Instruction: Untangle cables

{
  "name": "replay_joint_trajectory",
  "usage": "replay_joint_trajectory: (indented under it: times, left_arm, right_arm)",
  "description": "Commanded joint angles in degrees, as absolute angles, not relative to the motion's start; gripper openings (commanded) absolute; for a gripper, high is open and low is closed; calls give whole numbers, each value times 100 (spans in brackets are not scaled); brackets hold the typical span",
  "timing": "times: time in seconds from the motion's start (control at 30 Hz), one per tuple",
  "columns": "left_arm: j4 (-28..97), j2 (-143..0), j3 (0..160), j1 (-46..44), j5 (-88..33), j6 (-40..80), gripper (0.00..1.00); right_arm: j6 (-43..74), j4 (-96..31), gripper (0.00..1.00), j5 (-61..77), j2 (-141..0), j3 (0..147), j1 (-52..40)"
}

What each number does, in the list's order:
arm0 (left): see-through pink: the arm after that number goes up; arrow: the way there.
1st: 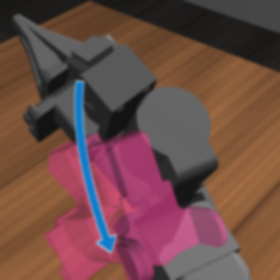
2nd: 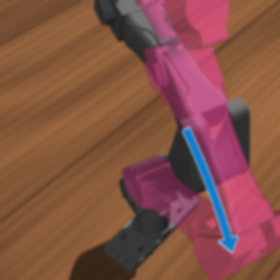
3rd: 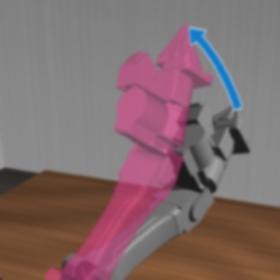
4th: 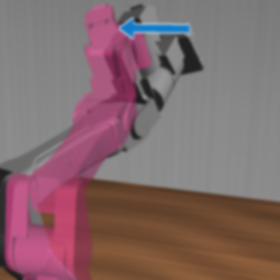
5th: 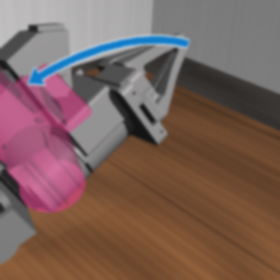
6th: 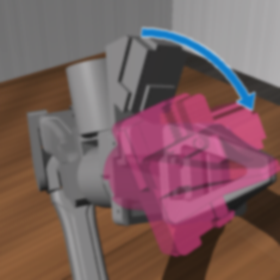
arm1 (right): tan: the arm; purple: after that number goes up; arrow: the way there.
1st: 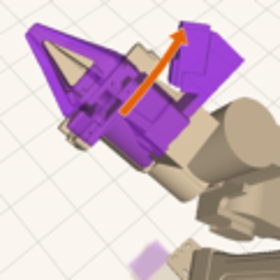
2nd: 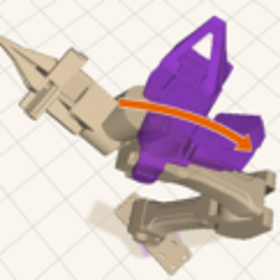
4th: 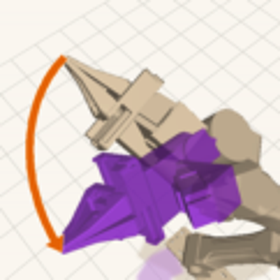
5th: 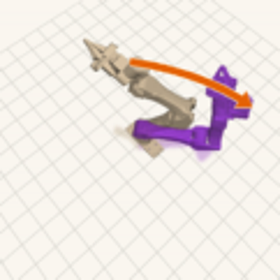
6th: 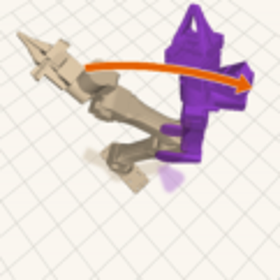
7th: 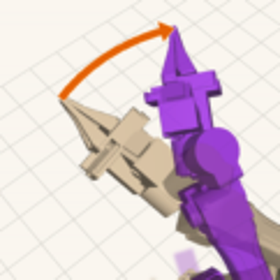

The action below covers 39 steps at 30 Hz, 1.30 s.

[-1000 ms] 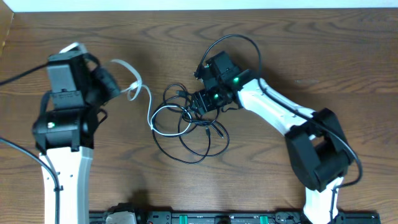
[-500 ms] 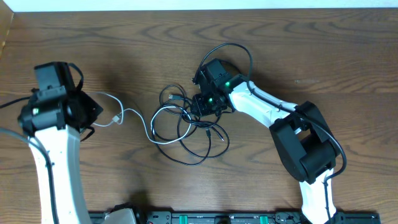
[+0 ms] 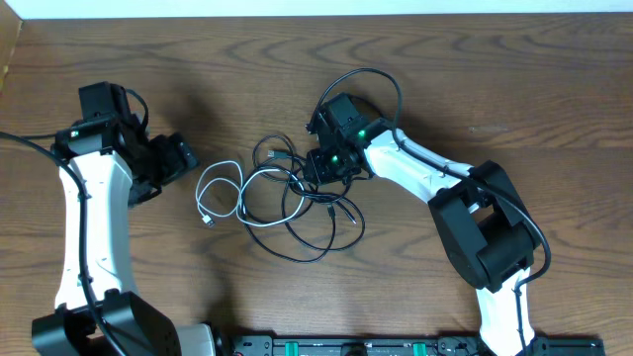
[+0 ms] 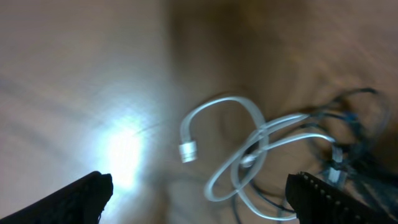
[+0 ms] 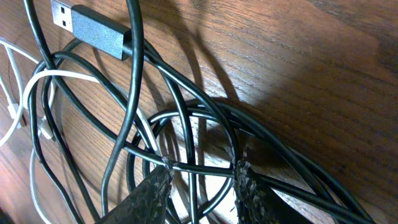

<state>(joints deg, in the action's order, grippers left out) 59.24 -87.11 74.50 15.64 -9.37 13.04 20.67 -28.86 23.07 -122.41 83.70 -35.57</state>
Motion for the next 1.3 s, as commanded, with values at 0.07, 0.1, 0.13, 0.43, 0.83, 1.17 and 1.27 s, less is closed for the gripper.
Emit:
replay_joint_trajectory:
  times: [0.07,0.1,0.13,0.43,0.83,1.17,1.27]
  left_arm:
    - [5854,-8423,7500,1076,-2657,-255,88]
    - [5900,-8425,7481,926,-2644,-373,86]
    - [5918,-8433,7413,729,-2637,-508,84]
    - [5607,-8713,6619,-845,-2637,-1500,84]
    - [4523,-9721,6093,-1649,-2604,-1503,69]
    - [4195,-10302,6084,-1824,-2617,-1496,52]
    - [4130,-10302,6084,-1824,-2617,-1496,52]
  right_arm:
    - [2143,-2934,36,2132,-12508,8335,-3461]
    - [2143,-2936,36,2134,-12508,8335,-3444]
    - [2143,-2941,37,2134,-12508,8335,-3413]
    - [2141,-2961,40,2134,-12508,8335,-3354]
    - [2115,-2958,44,2086,-12508,8335,-3389]
    - [2112,-2958,45,2084,-12510,8335,-3385]
    - [2115,-2958,45,2086,-12510,8335,-3385]
